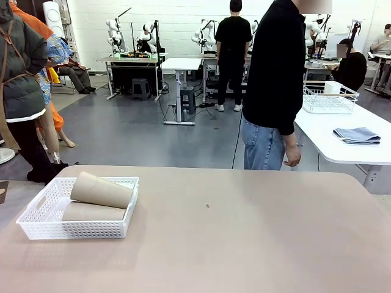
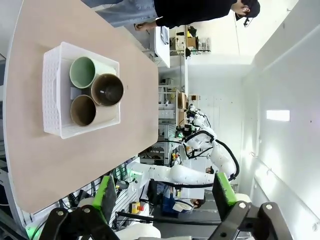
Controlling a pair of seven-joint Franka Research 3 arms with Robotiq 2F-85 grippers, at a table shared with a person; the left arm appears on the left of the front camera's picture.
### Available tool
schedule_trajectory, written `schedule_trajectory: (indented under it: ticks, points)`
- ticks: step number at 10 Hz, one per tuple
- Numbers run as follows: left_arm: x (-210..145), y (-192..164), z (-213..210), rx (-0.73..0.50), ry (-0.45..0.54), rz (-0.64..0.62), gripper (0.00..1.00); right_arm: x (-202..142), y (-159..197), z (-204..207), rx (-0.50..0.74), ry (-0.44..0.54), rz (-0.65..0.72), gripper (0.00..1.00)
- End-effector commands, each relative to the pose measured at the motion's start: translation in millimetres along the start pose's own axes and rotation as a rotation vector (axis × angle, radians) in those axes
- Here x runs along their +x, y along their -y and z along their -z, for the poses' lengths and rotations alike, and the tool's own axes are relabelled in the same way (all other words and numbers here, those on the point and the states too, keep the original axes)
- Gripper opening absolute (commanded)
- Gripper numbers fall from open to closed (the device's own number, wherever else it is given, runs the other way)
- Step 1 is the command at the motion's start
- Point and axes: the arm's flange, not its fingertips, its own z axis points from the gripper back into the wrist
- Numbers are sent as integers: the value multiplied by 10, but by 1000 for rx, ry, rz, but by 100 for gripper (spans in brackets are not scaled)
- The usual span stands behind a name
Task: Clean and organize the cups into the basket.
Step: Move the Organizing basket back to the left side of the table.
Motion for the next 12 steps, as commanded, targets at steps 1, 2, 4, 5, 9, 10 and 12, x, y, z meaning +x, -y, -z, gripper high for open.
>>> schedule_trajectory:
  ticks: [1, 2, 4, 5, 9, 10, 12]
  points:
    - [-18, -10, -8, 7, -1, -2, 100, -5, -4, 2, -9, -4, 0, 100]
    - [-18, -10, -8, 7, -1, -2, 100, -5, -4, 2, -9, -4, 0, 100]
    - [-18, -10, -8, 7, -1, -2, 100, -5, -4, 2, -9, -4, 0, 100]
    - [-18, -10, -8, 7, -1, -2, 100, -5, -4, 2, -9, -4, 0, 100]
    - [-18, -10, -8, 7, -1, -2, 100, -5, -4, 2, -9, -4, 0, 100]
    - [-18, -10, -8, 7, -1, -2, 100, -5, -4, 2, -9, -4, 0, 100]
    - [-18, -10, -8, 7, -1, -2, 100, -5, -4, 2, -9, -4, 0, 100]
